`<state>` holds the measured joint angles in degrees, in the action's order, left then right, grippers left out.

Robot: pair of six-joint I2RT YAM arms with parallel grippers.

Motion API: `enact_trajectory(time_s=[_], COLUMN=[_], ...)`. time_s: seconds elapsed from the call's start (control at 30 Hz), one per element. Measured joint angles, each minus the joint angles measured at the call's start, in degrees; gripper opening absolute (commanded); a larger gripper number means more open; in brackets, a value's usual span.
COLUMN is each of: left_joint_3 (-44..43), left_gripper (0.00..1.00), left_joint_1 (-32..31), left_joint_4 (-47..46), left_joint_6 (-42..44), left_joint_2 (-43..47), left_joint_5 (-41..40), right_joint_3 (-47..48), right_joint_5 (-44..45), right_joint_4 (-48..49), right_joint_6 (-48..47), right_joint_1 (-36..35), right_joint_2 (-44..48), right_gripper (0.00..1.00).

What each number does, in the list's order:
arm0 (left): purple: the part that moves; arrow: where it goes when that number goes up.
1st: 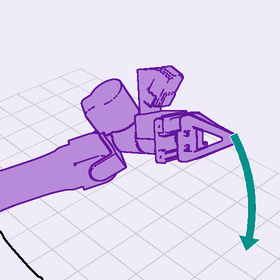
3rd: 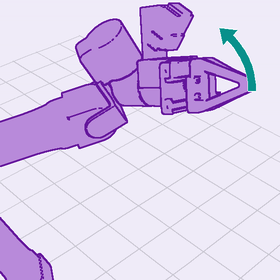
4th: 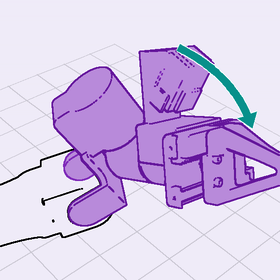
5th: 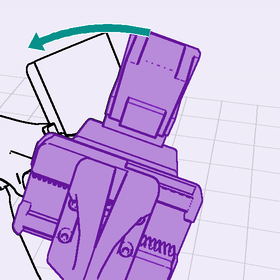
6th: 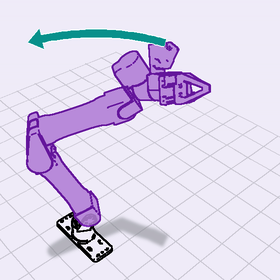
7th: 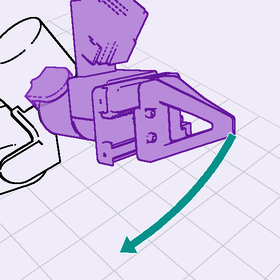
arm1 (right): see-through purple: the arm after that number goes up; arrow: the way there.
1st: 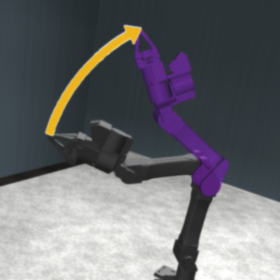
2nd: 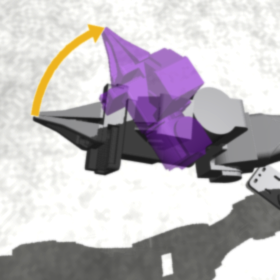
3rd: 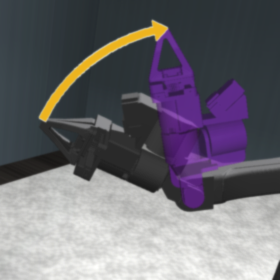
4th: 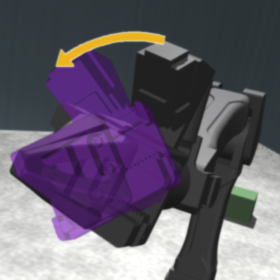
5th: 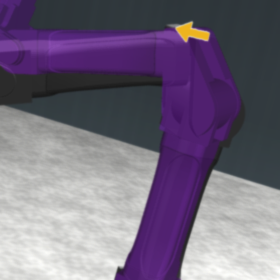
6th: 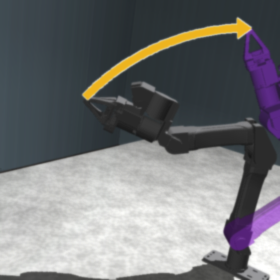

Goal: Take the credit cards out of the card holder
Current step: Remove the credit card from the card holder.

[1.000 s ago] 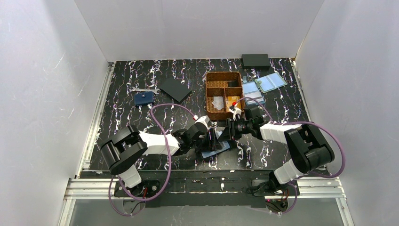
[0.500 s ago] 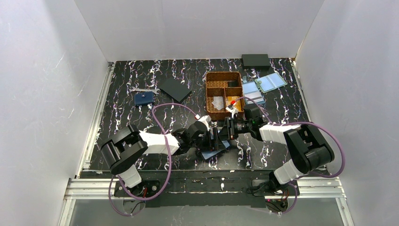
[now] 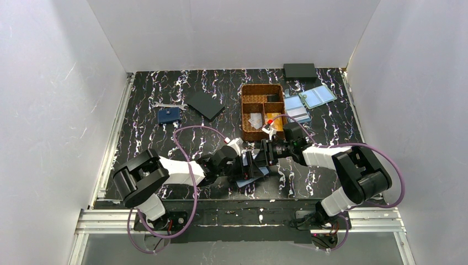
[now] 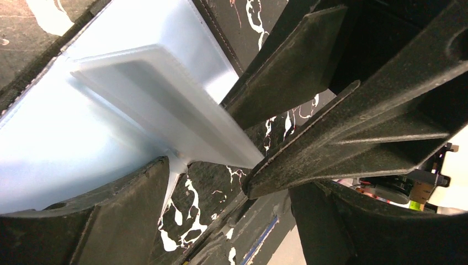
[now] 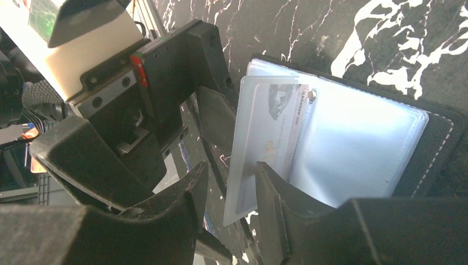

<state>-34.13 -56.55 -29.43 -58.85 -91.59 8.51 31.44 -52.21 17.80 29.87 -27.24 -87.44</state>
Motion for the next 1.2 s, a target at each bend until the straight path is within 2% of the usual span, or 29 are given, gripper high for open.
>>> enact_trajectory(time_s=[0.27,0.37,0.6,1.03,1.2], left_joint_3=[2.54,2.91,3.45,4.70,5.18], left_gripper=[0.78,0.78,0.78,0.79,0.79], left_joint_1=[1.18,1.49,2.08,2.12,2.14], left_joint_4=[-4.17,-4.66,-5.38,-5.44,-5.27], left_joint_6=[-2.45,-3.13,-4.17,-3.78,-3.76], left_joint_2=[0.28,0.35,0.46,1.79,2.27], left_joint_5=[1.53,1.55,1.44,1.75,1.75], right_joint_3=[0.94,1.22,1.84,1.70,1.70], right_joint_5=[1.20,4.50,11.85,2.23,1.64], right_joint_4=[-2.95,-5.77,-11.69,-4.76,-4.28], right_joint_6=[-3.23,-6.03,-10.62,-6.49,-5.92], right_joint_1=[-0.68,-1.29,-1.66,-1.27,-1.27], right_joint_2=[-0.04,-0.04,-0.20,2.82,2.49], right_gripper=[0.43,0.41,0.45,0.48,0.48])
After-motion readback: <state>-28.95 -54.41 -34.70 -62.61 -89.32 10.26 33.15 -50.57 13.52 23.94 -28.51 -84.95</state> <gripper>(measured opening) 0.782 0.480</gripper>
